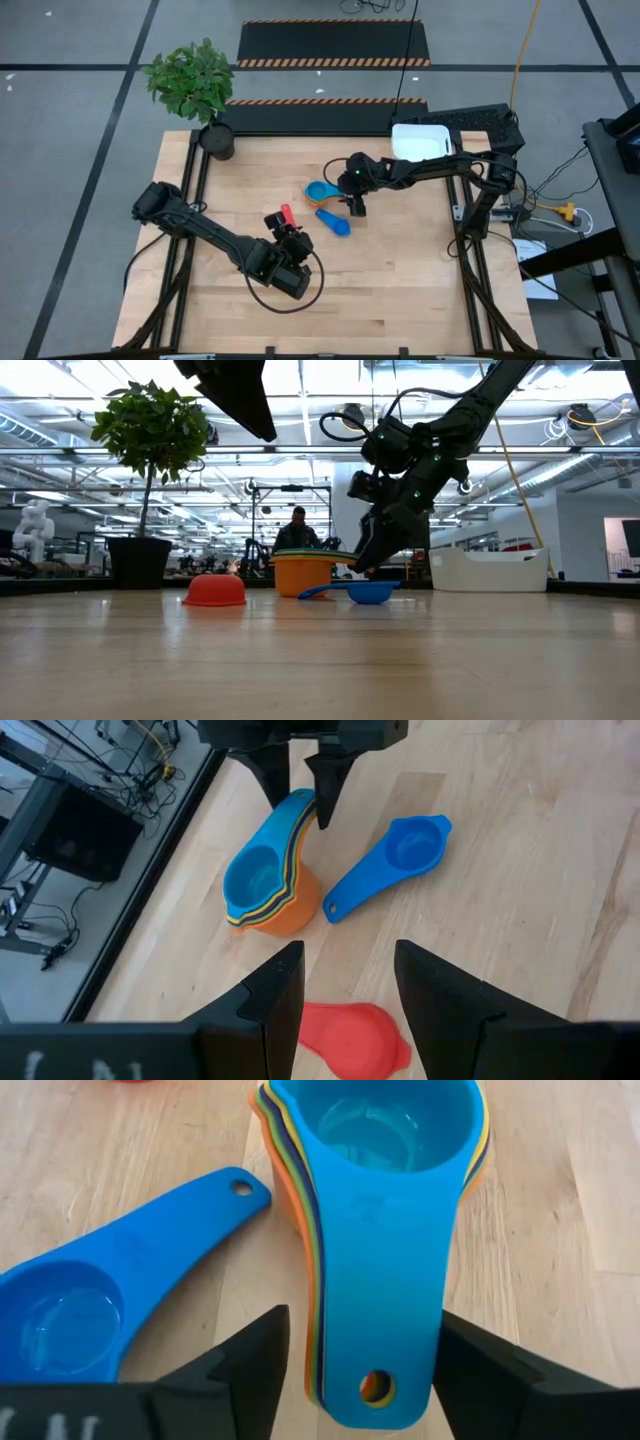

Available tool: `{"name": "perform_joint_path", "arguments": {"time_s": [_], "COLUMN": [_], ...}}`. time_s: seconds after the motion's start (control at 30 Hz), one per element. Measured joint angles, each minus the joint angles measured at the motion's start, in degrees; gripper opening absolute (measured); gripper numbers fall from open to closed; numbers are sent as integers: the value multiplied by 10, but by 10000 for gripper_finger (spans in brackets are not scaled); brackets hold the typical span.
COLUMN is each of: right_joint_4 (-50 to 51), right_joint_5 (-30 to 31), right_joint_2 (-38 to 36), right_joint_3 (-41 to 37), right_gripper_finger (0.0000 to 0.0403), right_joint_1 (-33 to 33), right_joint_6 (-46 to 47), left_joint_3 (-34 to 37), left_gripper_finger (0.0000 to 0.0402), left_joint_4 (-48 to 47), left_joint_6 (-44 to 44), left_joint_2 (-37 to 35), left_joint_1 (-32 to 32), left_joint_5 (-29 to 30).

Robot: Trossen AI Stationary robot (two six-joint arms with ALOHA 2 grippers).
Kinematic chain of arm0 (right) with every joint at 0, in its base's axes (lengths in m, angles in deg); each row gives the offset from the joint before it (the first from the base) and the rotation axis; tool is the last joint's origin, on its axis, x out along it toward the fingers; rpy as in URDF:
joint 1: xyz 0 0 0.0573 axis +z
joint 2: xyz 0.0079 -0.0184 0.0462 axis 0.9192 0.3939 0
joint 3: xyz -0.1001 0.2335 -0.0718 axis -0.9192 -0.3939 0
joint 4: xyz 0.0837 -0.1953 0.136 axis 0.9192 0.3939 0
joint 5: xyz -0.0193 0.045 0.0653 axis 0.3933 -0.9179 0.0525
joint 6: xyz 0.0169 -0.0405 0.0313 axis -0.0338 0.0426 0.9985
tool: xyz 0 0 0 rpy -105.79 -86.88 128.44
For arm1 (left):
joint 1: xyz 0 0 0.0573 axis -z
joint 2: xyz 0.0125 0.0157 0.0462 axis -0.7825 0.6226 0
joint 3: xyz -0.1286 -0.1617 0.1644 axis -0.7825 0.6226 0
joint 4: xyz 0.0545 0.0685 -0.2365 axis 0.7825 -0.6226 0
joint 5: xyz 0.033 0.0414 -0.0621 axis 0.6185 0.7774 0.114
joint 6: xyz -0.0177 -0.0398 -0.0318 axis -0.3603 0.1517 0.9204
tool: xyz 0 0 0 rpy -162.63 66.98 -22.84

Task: Nest measuring cups in basket
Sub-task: Stack the light blue measuring cup into the yellow measuring cup

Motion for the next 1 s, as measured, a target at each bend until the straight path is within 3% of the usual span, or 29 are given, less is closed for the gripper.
{"name": "perform_joint_path", "arguments": {"time_s": [0.53,0.83,1.0], "right_joint_4": [4,4,4], "right_joint_5": [0,1,1], "right_joint_2": [0,0,0], "right_joint_3": [0,0,0], "right_gripper_finger": [182,186,210], "right_joint_1": [0,0,0], "right_joint_6": [13,19,19], "left_joint_3": [0,0,0], "left_gripper_finger": [161,161,161], "left_joint_4": [0,0,-1], "left_joint_6": [0,1,3], "left_joint_2": [0,0,0], "left_joint_1": [0,0,-3], "left_joint_5": [0,0,0]}}
